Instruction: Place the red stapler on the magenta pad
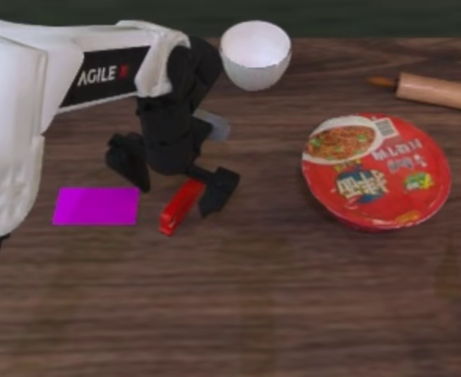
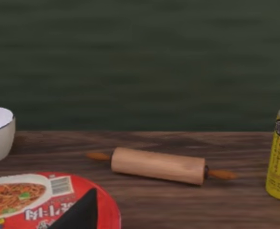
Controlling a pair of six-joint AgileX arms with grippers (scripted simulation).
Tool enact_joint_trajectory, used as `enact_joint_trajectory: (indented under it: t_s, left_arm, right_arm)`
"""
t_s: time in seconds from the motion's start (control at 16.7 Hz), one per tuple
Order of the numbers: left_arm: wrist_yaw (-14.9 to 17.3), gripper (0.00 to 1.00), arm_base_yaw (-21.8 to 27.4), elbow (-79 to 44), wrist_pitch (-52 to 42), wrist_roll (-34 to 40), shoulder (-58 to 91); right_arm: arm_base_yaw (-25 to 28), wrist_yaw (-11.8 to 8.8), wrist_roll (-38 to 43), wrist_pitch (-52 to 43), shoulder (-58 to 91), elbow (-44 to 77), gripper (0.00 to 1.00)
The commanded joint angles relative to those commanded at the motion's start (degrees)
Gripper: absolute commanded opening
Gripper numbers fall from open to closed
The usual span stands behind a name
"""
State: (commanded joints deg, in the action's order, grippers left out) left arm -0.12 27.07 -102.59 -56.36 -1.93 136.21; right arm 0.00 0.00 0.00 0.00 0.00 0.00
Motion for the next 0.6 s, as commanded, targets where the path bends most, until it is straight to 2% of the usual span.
enact_joint_trajectory:
  t_s: [0.18,0.6]
  left_arm:
    - [0.0,1.0,0.0,0.0,0.0,0.0,0.0]
    - [0.0,0.47,0.0,0.0,0.0,0.0,0.0]
  right_arm:
    - [0.0,0.0,0.0,0.0,0.0,0.0,1.0]
    - [0.0,0.0,0.0,0.0,0.0,0.0,1.0]
